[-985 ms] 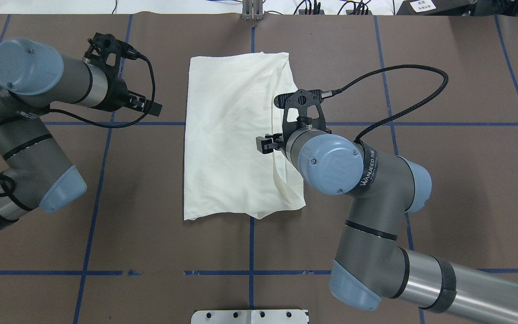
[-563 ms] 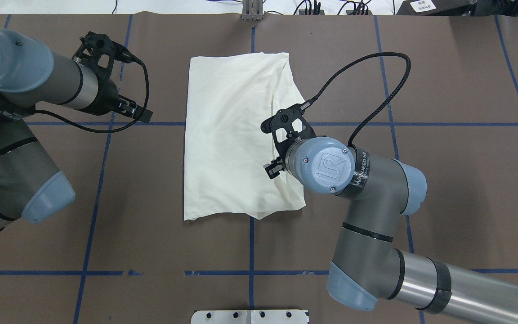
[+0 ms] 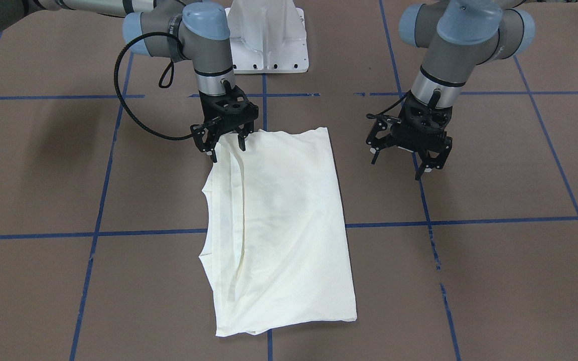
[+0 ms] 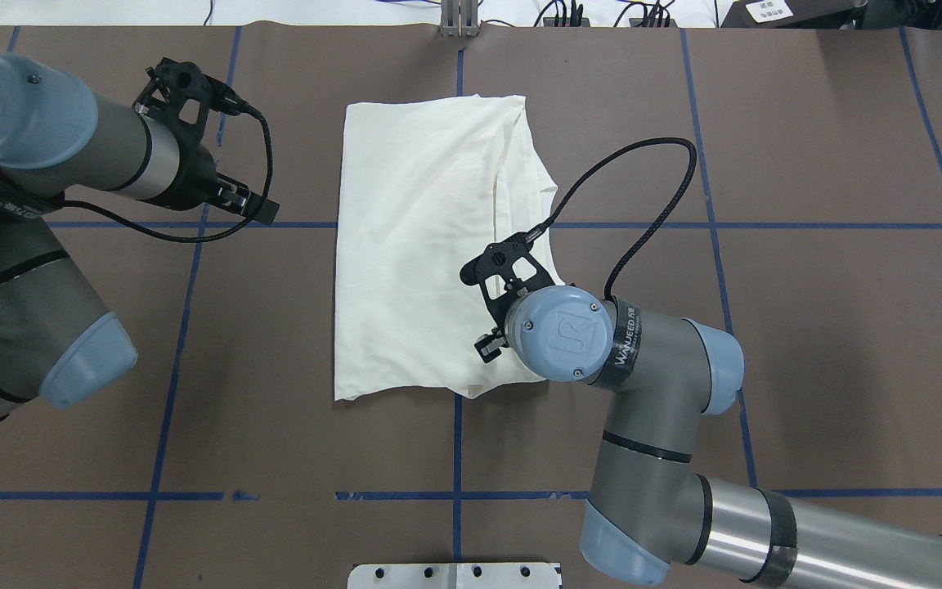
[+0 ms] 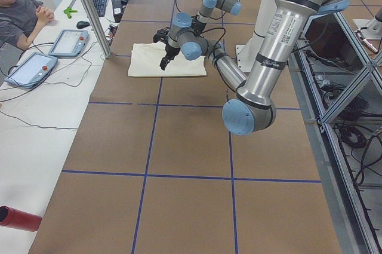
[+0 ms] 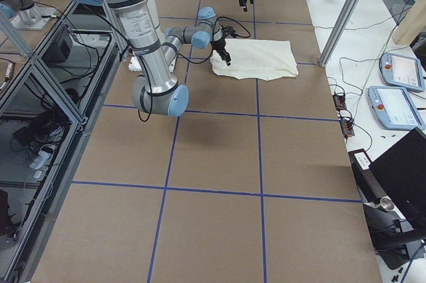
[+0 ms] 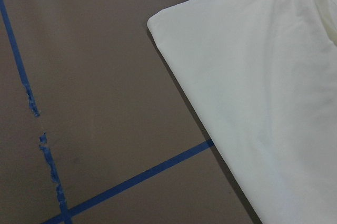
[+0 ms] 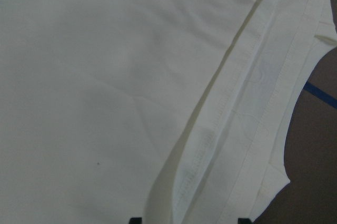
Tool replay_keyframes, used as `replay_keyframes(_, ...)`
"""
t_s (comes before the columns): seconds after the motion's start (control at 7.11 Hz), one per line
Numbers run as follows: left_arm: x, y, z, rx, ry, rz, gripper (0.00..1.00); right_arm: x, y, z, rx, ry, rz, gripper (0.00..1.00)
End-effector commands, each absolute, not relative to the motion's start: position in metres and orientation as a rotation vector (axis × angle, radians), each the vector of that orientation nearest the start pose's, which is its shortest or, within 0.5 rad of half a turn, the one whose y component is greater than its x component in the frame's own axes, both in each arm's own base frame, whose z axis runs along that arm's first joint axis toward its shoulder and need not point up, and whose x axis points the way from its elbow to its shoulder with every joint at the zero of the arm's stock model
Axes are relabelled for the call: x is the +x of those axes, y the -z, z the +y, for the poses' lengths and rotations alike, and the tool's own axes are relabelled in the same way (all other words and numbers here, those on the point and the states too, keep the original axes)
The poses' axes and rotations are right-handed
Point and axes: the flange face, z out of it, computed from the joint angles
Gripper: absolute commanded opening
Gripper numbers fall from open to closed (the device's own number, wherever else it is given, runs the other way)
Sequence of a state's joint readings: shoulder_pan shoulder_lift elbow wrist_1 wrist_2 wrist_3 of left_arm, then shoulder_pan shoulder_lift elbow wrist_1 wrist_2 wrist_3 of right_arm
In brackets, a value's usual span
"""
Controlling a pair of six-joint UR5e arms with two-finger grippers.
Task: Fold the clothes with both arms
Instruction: 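Press and smooth the shirt's side edge with the right gripper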
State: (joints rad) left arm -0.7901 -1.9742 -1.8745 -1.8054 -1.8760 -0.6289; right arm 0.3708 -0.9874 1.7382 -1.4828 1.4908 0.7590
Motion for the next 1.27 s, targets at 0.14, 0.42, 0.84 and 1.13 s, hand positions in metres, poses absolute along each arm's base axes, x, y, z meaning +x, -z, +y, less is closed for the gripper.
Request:
replay_keyframes(0.14, 0.3492, -0.2738, -0.4993, 0.531, -0.285, 0.822, 1.00, -0.5735, -0.2505, -0.3692, 0.520, 0.396, -0.642, 0.46)
replay_keyframes(0.42, 0.3495, -0.2745, -0.4996, 0.530, -0.286, 0.821, 1.00, -0.5754, -0.2536, -0.3655, 0.516, 0.404, -0.640, 0.40)
replay_keyframes(0.84, 0.3507, -0.2753, -0.5008, 0.539, -0.287, 0.827, 1.00, -0.5769, -0.2529, -0.3613, 0.516, 0.415, -0.646, 0.00)
replay_keyframes(1.13, 0.3510, -0.2743, -0.5011, 0.544, -0.288, 0.831, 1.00, -0.5754, -0.2498, -0.3606, 0.522, 0.422, -0.653, 0.00)
